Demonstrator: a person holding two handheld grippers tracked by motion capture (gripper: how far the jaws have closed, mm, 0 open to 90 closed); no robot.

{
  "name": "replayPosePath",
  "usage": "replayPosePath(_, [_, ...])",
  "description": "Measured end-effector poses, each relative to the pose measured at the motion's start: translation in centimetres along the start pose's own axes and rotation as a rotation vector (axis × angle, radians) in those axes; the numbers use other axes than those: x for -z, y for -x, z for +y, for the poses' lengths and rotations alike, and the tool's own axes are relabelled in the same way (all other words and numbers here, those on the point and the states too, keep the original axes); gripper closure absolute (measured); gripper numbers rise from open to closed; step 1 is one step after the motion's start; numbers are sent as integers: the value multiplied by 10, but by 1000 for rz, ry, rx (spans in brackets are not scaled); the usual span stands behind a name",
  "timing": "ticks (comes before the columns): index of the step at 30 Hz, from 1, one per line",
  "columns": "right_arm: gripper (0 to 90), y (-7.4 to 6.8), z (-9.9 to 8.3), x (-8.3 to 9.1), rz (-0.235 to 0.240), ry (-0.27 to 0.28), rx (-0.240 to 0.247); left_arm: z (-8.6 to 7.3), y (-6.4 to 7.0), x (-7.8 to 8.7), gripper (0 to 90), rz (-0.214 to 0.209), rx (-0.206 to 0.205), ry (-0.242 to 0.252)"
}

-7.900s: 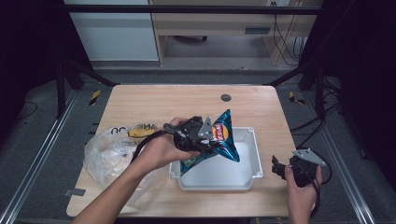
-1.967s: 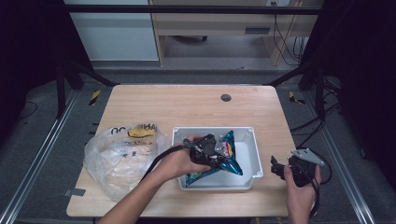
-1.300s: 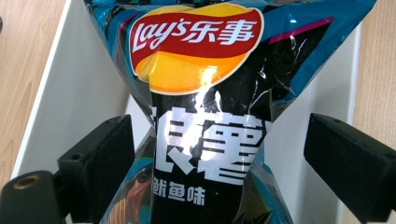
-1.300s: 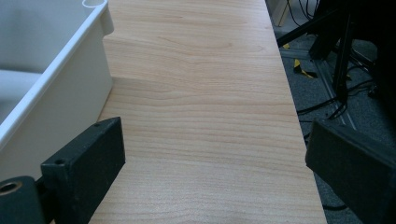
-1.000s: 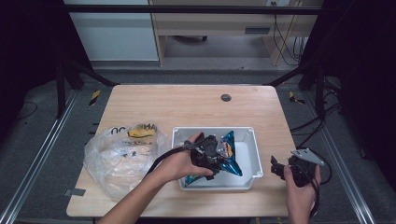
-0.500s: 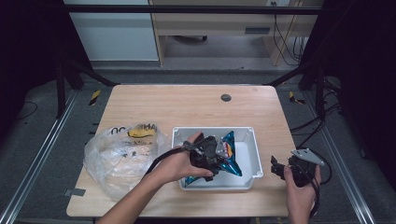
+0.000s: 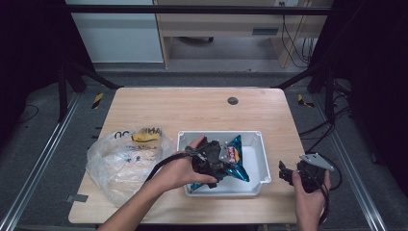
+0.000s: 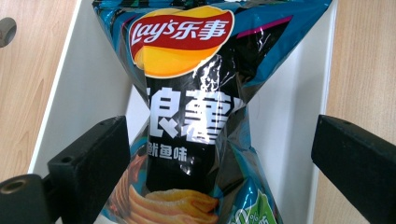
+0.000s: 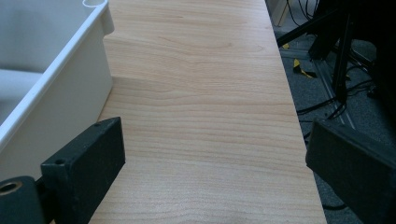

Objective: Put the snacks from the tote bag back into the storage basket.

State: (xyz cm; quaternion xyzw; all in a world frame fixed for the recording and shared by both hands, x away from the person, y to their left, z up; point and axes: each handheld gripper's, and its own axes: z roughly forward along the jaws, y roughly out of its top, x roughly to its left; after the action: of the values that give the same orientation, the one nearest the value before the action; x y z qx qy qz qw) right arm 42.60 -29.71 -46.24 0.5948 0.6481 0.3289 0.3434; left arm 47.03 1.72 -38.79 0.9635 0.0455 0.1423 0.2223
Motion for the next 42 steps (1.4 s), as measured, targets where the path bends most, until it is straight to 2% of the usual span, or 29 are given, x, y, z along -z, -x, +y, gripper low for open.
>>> replayPosePath(13, [52,-1,0,0,0,0,0,1,4,9,42,10,-18,-5])
replayPosePath(27, [52,-2,0,0,-2,-2,3,4,11,28,42,31,-25,26])
replayPosePath(31, [52,-2,0,0,-2,-3,4,5,12,34,42,18,-2,55])
replayPosePath(37, [52,-2,0,0,-1,-3,4,6,15,44,43,20,3,88])
replayPosePath(42, [52,-2,0,0,-2,-4,3,6,14,53,45,39,16,122])
